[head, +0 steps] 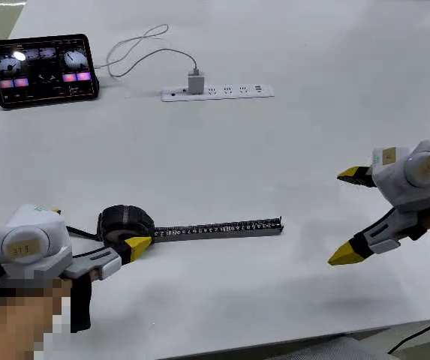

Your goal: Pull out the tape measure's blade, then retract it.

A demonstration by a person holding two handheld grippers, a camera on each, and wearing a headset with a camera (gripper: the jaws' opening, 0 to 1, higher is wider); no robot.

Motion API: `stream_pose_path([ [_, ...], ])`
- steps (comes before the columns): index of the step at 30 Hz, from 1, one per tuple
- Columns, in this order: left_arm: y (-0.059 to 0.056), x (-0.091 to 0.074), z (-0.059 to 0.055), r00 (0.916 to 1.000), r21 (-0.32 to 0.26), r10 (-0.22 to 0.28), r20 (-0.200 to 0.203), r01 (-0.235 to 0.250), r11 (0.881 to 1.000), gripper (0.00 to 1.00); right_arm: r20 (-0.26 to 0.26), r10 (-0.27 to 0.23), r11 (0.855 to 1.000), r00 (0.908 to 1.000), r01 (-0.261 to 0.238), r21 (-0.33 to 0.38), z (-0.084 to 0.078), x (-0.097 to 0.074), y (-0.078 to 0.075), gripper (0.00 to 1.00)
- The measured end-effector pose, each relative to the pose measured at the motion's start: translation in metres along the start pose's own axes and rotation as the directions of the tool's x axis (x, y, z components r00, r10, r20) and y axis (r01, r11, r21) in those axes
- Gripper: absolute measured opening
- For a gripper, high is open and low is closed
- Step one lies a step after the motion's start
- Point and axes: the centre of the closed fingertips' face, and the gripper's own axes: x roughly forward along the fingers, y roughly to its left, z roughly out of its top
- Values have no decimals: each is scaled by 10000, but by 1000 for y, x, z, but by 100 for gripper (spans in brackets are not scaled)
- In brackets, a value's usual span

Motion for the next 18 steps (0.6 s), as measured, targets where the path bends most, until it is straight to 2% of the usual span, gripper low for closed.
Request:
stream_pose_path([
  [2, 2, 4, -3, 9996, -223, 276, -86, -277, 9994, 99, -97, 64, 9999, 9999, -65, -152, 3, 4, -1, 99],
  [4, -2, 9, -1, 9996, -267, 280, -16, -280, 9993, 99, -132, 119, 9994, 9998, -123, -319, 7, 9, -2, 99],
  [8, -8, 16, 3, 9987, -126, 461, 214, -458, 9989, 99, -195, 270, 9980, 9994, -281, -572, 14, 18, -4, 99],
  [11, -12, 20, 5, 9988, -16, 401, 269, -401, 9992, 99, -234, 368, 9972, 9990, -382, -648, 16, 25, -6, 99],
  [13, -15, 23, 6, 9987, 127, 417, 282, -421, 9990, 99, -356, 368, 9932, 9987, -405, -1096, 17, 30, -7, 91],
  [15, -14, 25, 15, 9946, 658, 498, 914, -559, 9963, 99, -280, 332, 9935, 9991, -360, -1084, 21, 37, -8, 90],
  [16, -11, 24, 15, 9925, 750, 703, 998, -779, 9941, 99, -317, 402, 9928, 9987, -435, -1120, 22, 40, -9, 91],
  [18, -11, 25, 12, 9923, 690, 740, 989, -810, 9943, 99, -306, 523, 9895, 9982, -559, -1330, 24, 44, -9, 87],
])
